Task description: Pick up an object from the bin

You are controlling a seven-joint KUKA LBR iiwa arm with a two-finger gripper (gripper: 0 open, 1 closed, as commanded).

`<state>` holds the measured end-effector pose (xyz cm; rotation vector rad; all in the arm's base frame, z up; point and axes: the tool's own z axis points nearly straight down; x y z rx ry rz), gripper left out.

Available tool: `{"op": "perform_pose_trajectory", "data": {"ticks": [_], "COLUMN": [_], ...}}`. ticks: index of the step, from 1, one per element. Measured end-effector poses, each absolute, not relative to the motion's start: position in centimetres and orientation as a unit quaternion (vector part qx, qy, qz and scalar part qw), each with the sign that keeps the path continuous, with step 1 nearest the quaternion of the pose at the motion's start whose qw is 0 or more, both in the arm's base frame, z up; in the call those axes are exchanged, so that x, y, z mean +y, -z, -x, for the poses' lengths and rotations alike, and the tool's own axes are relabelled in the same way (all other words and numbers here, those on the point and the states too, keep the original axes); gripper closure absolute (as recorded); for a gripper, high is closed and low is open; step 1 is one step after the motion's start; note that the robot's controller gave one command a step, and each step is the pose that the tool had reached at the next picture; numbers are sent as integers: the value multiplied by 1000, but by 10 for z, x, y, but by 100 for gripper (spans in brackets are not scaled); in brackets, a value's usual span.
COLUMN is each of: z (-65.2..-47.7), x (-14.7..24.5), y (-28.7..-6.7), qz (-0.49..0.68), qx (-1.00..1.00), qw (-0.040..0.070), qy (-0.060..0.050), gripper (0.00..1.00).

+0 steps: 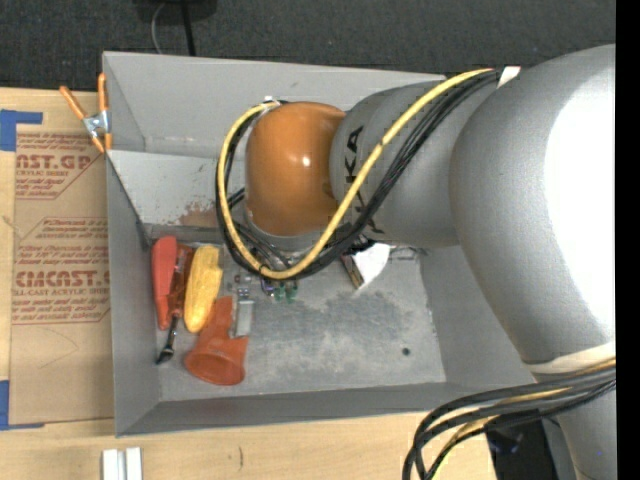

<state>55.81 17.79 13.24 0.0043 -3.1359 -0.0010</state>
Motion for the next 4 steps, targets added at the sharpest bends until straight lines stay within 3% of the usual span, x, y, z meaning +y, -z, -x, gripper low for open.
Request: {"op": "perform_pose_trajectory", "data": {"ticks": [1,2,3,4], "z": [-560,-578,-579,-593], "x": [177,192,193,212], "y": [-137,-110,-98,-104], "qz": [-1,-114,-207,-191], "qx": [-1000,-993,-978,-982], "qw": [0,-3,-7,-8], "qy": [1,1,2,3], "gripper": [0,0,0,0]}}
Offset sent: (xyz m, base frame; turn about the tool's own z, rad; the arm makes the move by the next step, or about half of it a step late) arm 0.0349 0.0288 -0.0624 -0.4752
